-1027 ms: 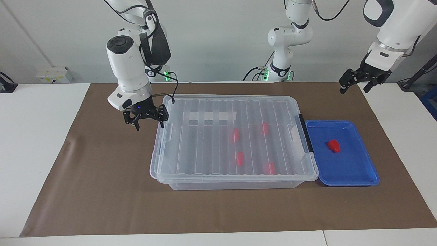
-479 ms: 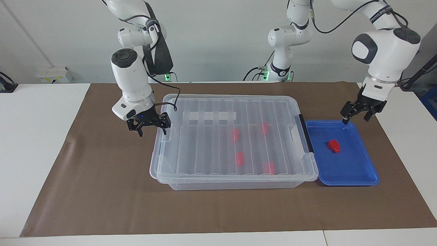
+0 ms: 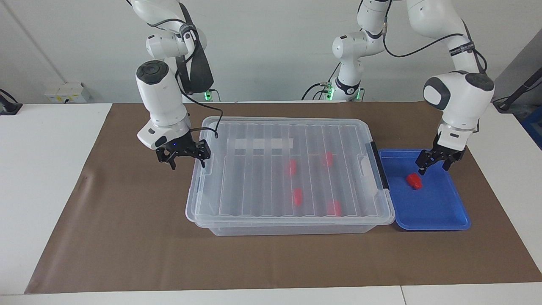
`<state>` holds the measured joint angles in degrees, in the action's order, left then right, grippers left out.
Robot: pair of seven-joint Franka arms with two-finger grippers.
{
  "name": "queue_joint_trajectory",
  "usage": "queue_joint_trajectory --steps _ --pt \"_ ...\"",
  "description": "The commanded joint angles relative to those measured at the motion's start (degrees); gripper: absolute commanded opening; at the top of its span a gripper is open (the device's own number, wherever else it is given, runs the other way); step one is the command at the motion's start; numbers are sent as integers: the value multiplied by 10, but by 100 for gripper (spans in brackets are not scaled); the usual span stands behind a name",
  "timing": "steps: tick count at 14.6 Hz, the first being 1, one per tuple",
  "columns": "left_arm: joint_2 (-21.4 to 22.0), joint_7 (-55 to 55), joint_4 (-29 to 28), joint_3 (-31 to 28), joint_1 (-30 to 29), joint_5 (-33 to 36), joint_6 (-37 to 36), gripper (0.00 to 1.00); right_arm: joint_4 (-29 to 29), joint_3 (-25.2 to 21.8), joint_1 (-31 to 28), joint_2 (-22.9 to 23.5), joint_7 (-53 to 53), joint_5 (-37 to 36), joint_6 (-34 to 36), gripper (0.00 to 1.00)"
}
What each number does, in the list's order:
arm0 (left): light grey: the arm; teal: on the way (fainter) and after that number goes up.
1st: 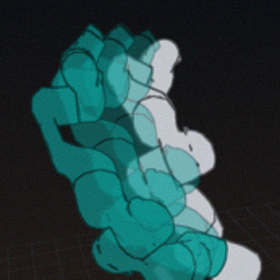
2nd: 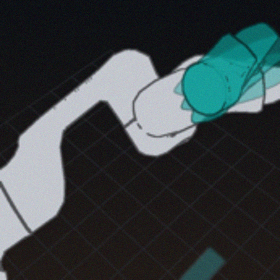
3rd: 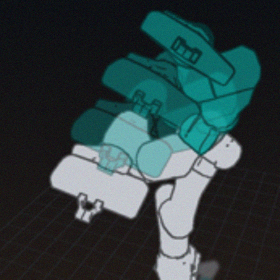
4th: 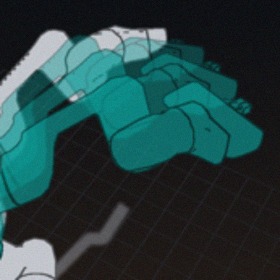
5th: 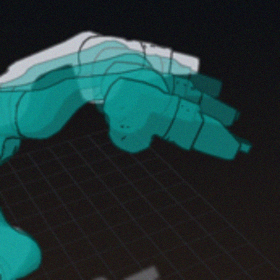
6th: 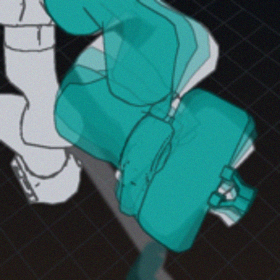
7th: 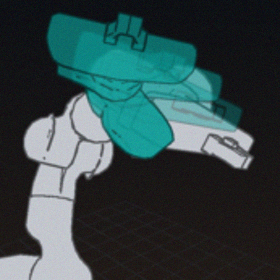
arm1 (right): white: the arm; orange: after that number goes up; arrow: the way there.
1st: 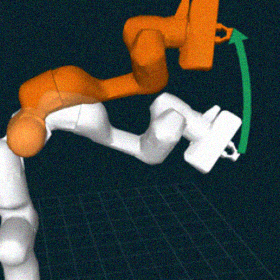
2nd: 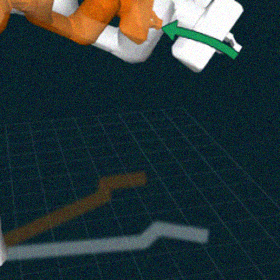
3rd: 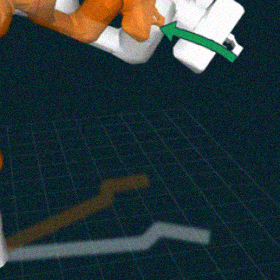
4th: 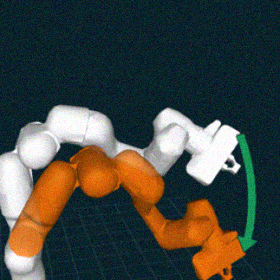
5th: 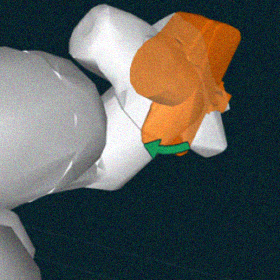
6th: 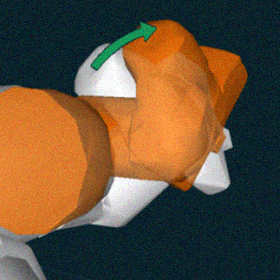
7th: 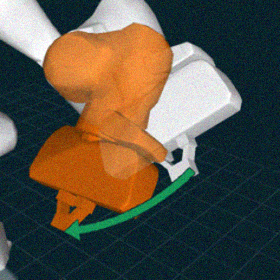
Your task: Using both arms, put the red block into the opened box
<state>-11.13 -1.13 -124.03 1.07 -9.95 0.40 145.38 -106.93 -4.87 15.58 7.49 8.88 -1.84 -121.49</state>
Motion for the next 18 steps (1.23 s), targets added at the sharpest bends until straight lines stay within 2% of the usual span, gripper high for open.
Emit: queue_joint_trajectory --steps 1,4,5,7,8,13,15,17,18 --pt "-12 55 -1 4 3 3 12 100 -5 4 -7 2 10 -42 -13 100" --pt "-26 58 -1 5 4 3 22 100 -4 4 -14 2 9 -76 -12 100" --pt "-26 58 0 5 5 3 22 80 -4 4 -17 2 9 -78 -11 100" --pt "-26 56 3 5 4 3 13 5 -3 4 -25 2 8 -86 -5 100" --pt "-26 54 5 5 4 3 14 0 -3 4 -26 2 7 -97 -3 100" --pt "-24 60 53 6 4 2 -53 0 0 4 -46 2 3 -109 5 100" --pt "-19 63 123 7 5 -5 -152 0 1 4 -52 1 2 -110 13 100" --pt "-22 95 233 9 11 -15 -292 0 3 3 -57 1 2 -110 22 100" --pt "-21 117 273 9 17 -23 -338 0 3 3 -62 1 1 -111 23 100"
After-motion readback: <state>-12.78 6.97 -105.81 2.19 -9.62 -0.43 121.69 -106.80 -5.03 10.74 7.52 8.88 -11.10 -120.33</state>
